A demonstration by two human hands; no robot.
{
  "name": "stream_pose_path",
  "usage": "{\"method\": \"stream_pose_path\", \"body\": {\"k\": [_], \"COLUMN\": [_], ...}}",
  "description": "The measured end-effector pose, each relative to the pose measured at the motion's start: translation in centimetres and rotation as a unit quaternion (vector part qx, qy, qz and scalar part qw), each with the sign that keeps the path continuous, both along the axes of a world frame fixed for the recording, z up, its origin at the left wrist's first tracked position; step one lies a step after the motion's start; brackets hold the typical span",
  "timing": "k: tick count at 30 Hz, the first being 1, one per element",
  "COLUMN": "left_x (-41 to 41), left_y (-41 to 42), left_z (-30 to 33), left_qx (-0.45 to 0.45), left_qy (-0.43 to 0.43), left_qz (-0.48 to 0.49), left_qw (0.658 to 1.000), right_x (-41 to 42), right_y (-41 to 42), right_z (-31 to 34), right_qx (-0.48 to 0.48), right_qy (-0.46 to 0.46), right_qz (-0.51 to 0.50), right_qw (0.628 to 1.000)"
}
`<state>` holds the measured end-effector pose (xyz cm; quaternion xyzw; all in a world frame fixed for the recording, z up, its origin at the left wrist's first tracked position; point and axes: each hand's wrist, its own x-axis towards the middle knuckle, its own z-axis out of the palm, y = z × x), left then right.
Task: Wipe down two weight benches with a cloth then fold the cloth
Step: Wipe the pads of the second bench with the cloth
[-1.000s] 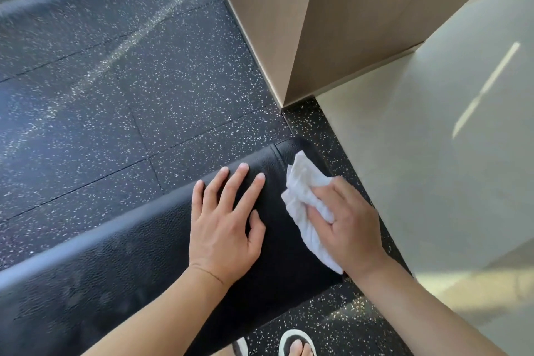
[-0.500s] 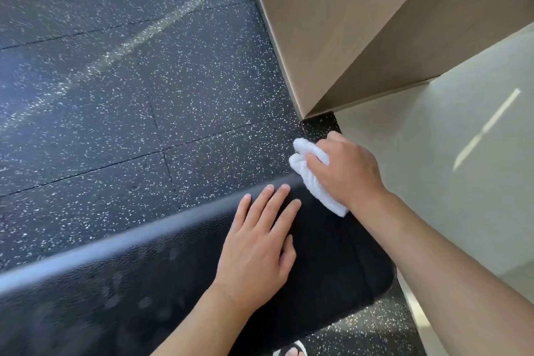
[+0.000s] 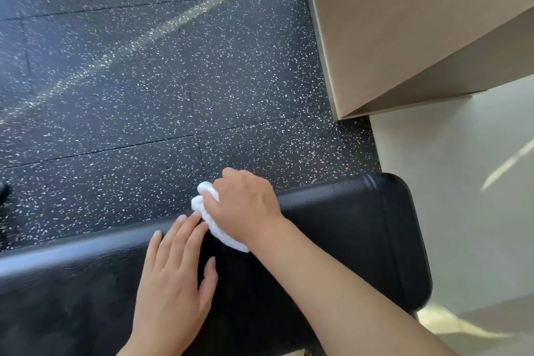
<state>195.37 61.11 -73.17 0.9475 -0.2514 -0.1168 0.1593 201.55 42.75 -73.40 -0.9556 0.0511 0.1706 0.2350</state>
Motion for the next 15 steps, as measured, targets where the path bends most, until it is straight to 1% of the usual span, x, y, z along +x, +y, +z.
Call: {"method": "stream_pose_path", "body": {"k": [3, 5, 7, 9, 11, 15], "left_x": [-0.6, -1.1, -1.2, -1.5, -1.8, -1.7], "left_y": [-1.7, -3.4, -5.0, -6.1, -6.4, -6.4], "left_z": [0.4, 0.7, 0.7, 0.5, 0.3, 0.1], "left_qx": [0.032, 0.053, 0.067, 0.080, 0.084, 0.082], "left_qy": [0.006, 0.001, 0.000, -0.002, -0.007, -0.012], "left_qz": [0.031, 0.037, 0.050, 0.068, 0.078, 0.077], "left_qw": [0.999, 0.998, 0.997, 0.994, 0.993, 0.994], "right_x": [-1.7, -3.1, -4.4, -5.5, -6.0, -6.0], "right_y": [-4.6, -9.4, -14.5, -17.7, -17.9, -16.5], "right_z": [0.4, 0.8, 0.9, 0.8, 0.0, -0.4], "right_qx": [0.008, -0.044, -0.093, -0.111, -0.125, -0.141], "right_qy": [0.009, -0.006, -0.021, 0.009, 0.019, -0.014], "right_qz": [-0.027, -0.034, -0.067, -0.090, -0.094, -0.111], "right_qw": [1.000, 0.998, 0.993, 0.990, 0.987, 0.984]}}
